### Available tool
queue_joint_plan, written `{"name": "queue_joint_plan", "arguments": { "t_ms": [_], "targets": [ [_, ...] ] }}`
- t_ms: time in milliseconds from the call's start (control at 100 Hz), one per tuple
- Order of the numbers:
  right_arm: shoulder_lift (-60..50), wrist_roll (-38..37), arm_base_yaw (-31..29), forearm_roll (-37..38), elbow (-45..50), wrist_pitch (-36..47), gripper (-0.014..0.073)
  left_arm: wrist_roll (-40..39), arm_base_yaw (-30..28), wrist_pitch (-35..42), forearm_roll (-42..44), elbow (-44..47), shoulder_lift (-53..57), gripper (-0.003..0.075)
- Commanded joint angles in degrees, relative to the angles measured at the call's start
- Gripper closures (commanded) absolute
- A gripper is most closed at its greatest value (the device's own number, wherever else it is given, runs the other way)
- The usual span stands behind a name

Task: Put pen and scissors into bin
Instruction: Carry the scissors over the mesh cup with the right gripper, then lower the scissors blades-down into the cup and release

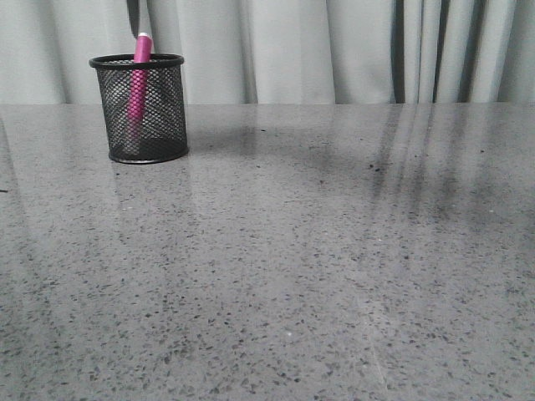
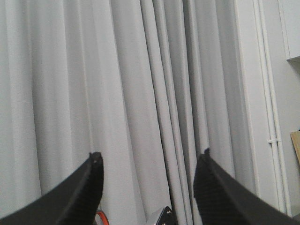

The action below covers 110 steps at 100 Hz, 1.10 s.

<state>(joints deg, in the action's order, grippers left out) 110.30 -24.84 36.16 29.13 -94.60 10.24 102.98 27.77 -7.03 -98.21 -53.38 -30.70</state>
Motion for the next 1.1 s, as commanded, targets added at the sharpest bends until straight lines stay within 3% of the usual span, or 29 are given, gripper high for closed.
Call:
{"name": "queue_joint_plan", "arguments": {
  "t_ms": [0, 530, 610, 850, 1090],
  "targets": [
    [-1.1, 0.2, -1.2, -2.7, -2.0, 4.5, 0.0669, -0.2, 0.6, -1.2, -0.5, -1.4, -0.3, 0.0332],
    [3.8, 0.2, 0.3, -3.5, -1.9, -0.1, 0.065, -0.2, 0.6, -0.9, -0.5, -1.4, -0.3, 0.0332],
    [3.8, 0.2, 0.3, -3.5, -1.9, -0.1, 0.0585, -0.2, 0.6, -0.9, -0.5, -1.4, -0.3, 0.0332],
    [3.5, 0.2, 0.3, -8.2, -1.9, -0.2, 0.0239, -0.2, 0.6, -0.9, -0.5, -1.4, -0.3, 0.0332],
    [0.0, 0.2, 0.3, -9.1, -1.9, -1.2, 0.0208, -0.2, 0.6, -0.1, -0.5, -1.3, -0.3, 0.0332]
  ]
}}
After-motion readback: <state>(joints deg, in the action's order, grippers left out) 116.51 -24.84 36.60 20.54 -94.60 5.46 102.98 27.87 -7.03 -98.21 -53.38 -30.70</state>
